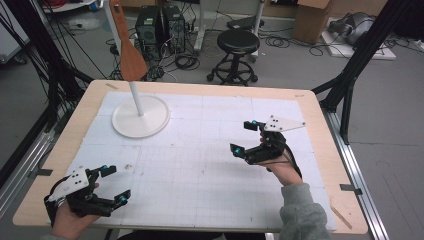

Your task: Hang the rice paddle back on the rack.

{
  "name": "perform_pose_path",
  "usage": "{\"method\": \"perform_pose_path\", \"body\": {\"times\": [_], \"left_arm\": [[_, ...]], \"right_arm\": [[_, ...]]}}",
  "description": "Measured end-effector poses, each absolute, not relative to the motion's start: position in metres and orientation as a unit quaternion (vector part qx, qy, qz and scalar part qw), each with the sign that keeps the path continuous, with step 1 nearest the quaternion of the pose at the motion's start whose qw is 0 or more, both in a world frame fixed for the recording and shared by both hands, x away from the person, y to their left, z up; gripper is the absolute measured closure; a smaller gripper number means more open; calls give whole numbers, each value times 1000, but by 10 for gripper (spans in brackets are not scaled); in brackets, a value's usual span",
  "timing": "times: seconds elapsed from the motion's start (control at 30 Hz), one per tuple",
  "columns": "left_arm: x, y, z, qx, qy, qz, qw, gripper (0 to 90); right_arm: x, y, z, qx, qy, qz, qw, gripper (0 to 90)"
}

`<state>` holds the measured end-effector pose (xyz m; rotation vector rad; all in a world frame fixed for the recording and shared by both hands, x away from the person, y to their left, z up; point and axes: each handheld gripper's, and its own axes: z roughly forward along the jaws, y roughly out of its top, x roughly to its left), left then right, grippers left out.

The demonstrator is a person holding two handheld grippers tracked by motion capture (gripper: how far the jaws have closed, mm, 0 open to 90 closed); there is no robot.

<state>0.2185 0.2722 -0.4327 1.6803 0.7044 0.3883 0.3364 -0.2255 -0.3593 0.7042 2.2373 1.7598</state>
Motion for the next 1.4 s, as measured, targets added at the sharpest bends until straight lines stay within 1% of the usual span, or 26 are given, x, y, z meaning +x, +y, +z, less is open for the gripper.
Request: {"method": "perform_pose_path", "body": {"times": [0.43,0.67,0.9,1.07,1.13,1.27,1.4], "left_arm": [[219,271,-432,725,299,167,598,18],[219,271,-430,725,295,168,599,18],[219,270,-429,722,292,167,605,17],[218,271,-427,717,291,167,611,18],[217,271,-426,713,292,171,614,18],[217,273,-425,707,292,180,618,18],[216,276,-423,699,296,182,625,18]], "right_arm": [[328,-242,-369,256,757,592,107,0],[316,-253,-371,256,749,601,113,0],[298,-263,-378,261,747,601,110,0],[287,-270,-385,265,742,603,125,0],[282,-273,-389,274,731,613,122,0],[276,-283,-394,302,700,630,151,0],[269,-295,-395,311,678,647,159,0]]}}
